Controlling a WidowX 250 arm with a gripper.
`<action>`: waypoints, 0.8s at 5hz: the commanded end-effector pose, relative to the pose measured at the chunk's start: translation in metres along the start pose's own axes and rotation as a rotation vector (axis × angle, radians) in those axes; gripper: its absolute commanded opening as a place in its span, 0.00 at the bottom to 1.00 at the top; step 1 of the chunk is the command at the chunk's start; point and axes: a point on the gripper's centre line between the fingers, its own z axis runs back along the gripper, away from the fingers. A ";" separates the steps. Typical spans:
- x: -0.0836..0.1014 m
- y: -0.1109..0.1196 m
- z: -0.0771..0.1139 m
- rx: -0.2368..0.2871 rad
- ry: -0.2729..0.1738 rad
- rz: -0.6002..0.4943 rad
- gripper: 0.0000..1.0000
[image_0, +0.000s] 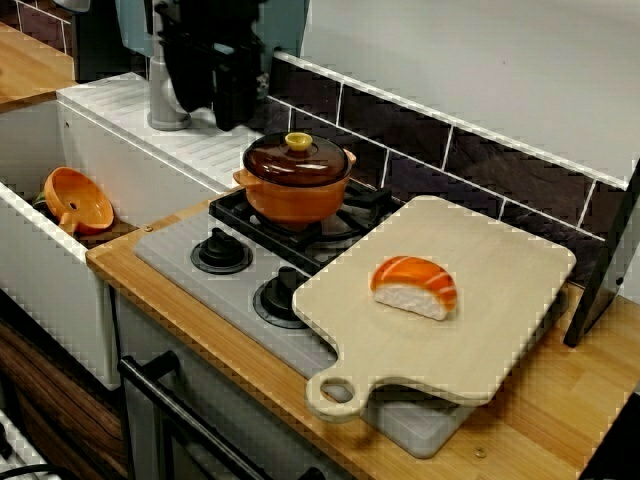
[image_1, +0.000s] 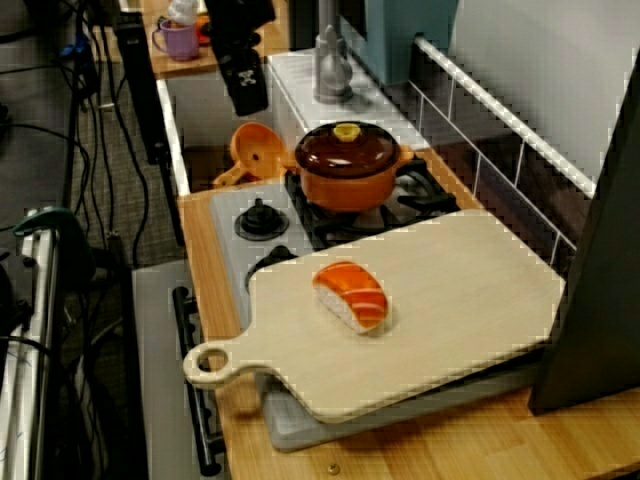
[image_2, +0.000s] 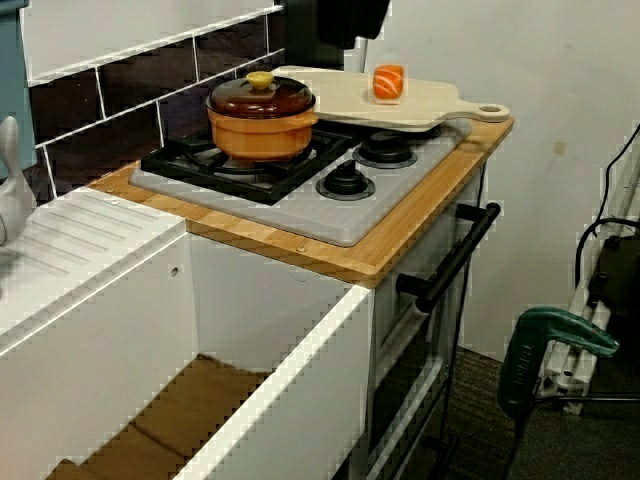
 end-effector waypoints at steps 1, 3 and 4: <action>0.039 -0.001 0.001 0.013 -0.041 0.027 1.00; 0.061 -0.010 0.001 -0.005 -0.026 0.042 1.00; 0.068 -0.012 -0.005 0.005 -0.020 0.049 1.00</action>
